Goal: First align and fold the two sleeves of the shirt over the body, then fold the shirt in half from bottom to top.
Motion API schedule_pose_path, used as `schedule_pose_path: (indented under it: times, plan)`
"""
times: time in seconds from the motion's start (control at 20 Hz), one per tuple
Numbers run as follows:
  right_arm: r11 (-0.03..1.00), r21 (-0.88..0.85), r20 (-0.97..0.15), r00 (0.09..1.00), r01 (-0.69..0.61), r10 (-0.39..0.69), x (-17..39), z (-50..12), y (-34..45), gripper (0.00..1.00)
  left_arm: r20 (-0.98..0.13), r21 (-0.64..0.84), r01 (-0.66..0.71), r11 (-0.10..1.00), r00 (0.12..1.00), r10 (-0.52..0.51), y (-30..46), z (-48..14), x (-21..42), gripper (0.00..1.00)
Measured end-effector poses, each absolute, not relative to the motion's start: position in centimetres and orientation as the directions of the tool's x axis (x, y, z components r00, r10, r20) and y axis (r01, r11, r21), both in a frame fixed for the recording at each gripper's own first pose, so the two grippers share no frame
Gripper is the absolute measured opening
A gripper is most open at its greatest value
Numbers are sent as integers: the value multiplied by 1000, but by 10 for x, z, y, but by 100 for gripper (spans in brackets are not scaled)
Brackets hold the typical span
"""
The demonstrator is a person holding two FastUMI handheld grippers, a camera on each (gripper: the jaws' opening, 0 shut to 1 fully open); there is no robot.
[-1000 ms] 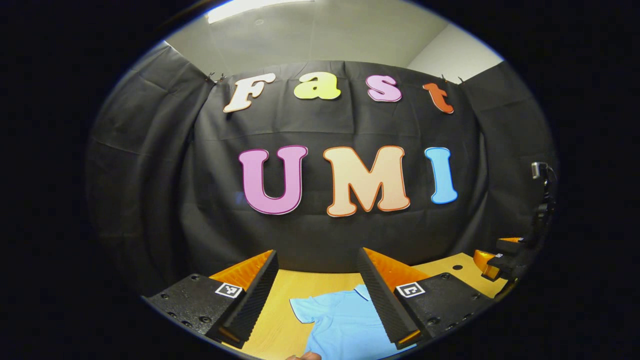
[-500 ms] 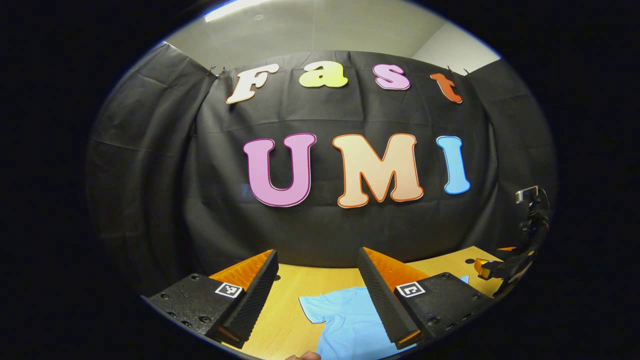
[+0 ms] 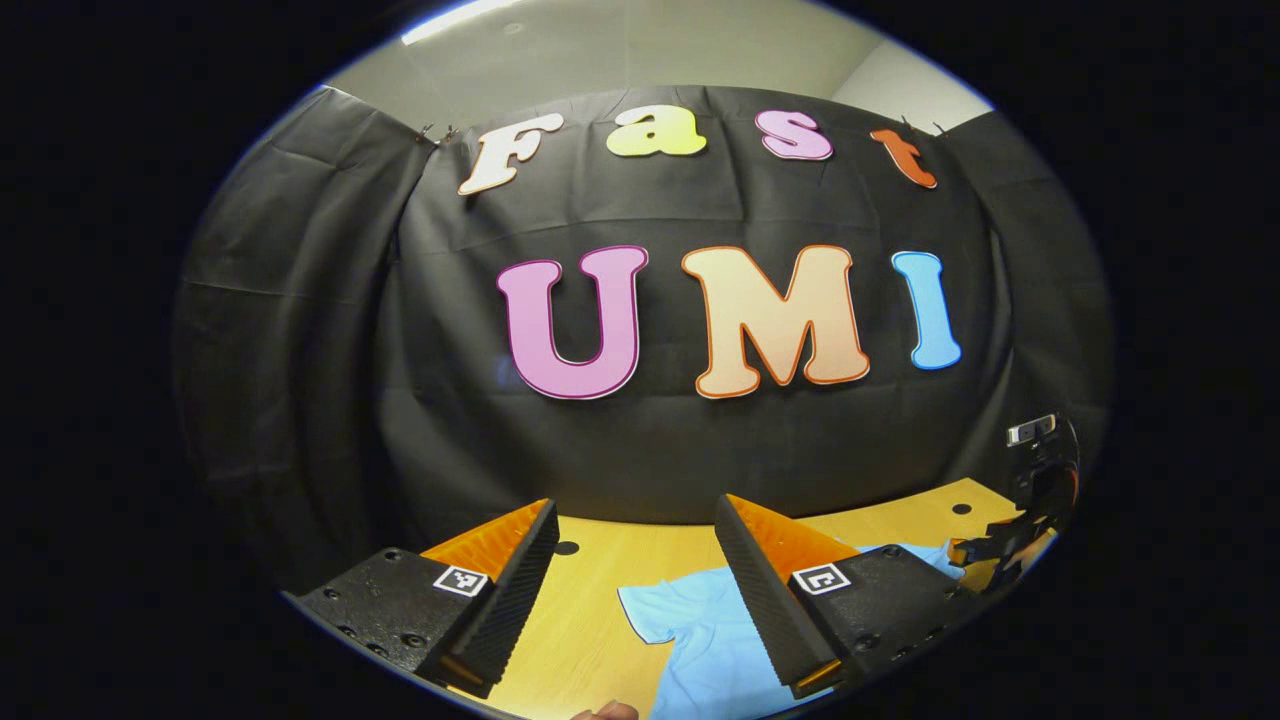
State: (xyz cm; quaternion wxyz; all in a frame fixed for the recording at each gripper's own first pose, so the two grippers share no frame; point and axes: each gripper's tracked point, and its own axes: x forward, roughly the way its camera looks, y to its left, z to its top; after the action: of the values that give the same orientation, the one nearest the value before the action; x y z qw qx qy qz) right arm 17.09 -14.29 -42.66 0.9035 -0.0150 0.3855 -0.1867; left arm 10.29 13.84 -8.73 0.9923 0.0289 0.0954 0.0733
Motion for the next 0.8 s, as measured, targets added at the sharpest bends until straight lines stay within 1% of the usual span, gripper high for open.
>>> schedule_pose_path:
  times: [0.2, 0.45, 0.5, 0.6, 0.65, 0.7, 0.8]
  plan:
    - [921, -185, -745, 562, 342, -358, 162, -459, -152, 99, -207, 75, -156, 985, 964, 169, 146, -97, 107, 94]
    - [920, -157, -789, 514, 360, -336, 158, -481, -150, 100, -237, 67, -159, 985, 956, 171, 145, -107, 109, 94]
    - [917, -145, -790, 515, 373, -334, 160, -482, -149, 100, -235, 71, -164, 984, 956, 176, 146, -107, 110, 94]
    - [915, -120, -801, 507, 385, -319, 161, -484, -147, 96, -222, 73, -165, 984, 959, 178, 145, -104, 111, 94]
    - [919, -111, -797, 519, 377, -309, 165, -485, -146, 95, -225, 73, -164, 984, 958, 177, 144, -104, 112, 94]
    - [928, -114, -799, 523, 356, -298, 163, -486, -142, 93, -228, 69, -160, 985, 958, 172, 142, -107, 112, 94]
    - [940, -103, -800, 535, 325, -273, 166, -486, -135, 69, -234, 63, -154, 986, 958, 165, 139, -108, 112, 94]
